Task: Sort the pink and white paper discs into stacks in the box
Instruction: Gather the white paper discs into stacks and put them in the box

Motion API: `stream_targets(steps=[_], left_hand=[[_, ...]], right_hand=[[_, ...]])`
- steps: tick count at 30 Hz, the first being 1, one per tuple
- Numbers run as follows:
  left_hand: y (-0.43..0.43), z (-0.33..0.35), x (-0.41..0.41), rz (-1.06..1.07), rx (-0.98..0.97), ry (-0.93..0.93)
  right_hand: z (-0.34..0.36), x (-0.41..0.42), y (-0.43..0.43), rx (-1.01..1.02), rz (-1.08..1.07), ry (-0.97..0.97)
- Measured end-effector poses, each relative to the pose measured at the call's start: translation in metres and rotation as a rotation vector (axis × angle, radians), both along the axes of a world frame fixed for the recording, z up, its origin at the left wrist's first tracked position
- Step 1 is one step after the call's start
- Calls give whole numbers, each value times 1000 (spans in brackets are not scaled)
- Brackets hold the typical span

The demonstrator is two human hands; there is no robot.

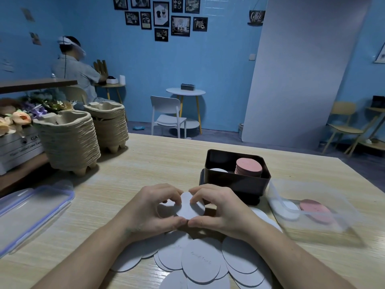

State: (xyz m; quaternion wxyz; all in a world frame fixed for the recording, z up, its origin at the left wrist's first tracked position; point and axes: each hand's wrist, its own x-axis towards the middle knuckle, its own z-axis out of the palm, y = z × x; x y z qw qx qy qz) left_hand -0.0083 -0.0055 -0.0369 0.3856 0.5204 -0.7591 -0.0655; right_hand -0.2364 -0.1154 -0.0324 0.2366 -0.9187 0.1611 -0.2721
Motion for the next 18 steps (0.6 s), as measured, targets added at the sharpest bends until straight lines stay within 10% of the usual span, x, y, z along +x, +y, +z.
stream_targets(steps=[18], left_hand=[[5,-3,21,205,233,-195]], right_hand=[[3,-7,0,39,-67,12]])
